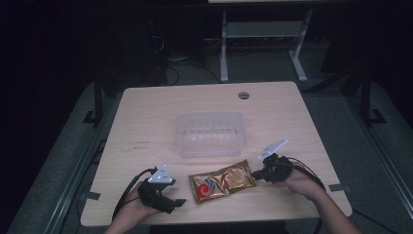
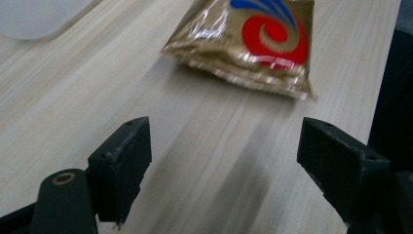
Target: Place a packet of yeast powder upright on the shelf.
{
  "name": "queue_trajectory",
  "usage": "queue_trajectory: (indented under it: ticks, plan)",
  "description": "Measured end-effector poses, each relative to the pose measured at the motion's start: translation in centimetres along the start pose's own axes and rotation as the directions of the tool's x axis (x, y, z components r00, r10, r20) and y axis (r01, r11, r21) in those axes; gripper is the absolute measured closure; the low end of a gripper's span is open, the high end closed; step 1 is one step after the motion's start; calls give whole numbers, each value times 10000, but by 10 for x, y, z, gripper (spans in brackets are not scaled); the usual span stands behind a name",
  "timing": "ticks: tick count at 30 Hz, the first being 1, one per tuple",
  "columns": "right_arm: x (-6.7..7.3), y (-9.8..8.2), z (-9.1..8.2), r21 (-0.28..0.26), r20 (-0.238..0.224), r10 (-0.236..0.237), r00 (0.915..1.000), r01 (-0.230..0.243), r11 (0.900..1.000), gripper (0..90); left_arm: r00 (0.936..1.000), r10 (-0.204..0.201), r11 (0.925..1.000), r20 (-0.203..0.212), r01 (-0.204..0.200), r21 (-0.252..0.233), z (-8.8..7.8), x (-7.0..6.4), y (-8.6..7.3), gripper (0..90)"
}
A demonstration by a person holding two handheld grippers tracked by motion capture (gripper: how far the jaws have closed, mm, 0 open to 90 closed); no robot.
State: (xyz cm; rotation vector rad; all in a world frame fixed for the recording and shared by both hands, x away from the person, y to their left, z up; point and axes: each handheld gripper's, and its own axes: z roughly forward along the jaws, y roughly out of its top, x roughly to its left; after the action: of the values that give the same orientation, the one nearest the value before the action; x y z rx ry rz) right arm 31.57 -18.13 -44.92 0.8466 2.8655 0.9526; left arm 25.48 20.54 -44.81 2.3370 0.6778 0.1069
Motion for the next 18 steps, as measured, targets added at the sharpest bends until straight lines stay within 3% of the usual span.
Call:
queue_trajectory:
  ticks: [3,6,9,12,13,14,15,17,18]
  plan:
    - [12,7,6,-72,-536,-221,9983,218,9997,896,9999,-98,9998,36,99,-201,0,-1,1,223]
    - [18,11,9,-81,-704,-342,9969,337,9994,849,9999,-35,9996,140,38,-277,-4,-2,4,298]
    - [18,11,7,-191,-789,-68,9969,53,9998,729,9998,-33,9992,192,40,-398,-6,-4,8,436]
    - [18,6,1,-233,-1062,545,9929,-573,9981,593,9997,172,9977,191,-159,-656,-9,-8,21,588]
    - [20,4,0,-233,-948,702,9930,-727,9971,575,9996,217,9970,190,-202,-748,-8,-9,25,646]
    - [20,4,0,-233,-948,702,9930,-727,9971,575,9996,217,9970,190,-202,-748,-8,-9,25,688]
    - [22,0,-3,-299,-990,1065,9894,-1100,9935,507,9987,424,9975,298,-406,-576,-6,-10,33,736]
    - [22,-1,-4,-294,-999,1212,9876,-1247,9918,493,9979,551,9972,337,-532,-528,-3,-11,38,759]
    - [23,-4,-6,-315,-948,1536,9836,-1572,9871,466,9965,696,9967,461,-676,-442,2,-14,45,822]
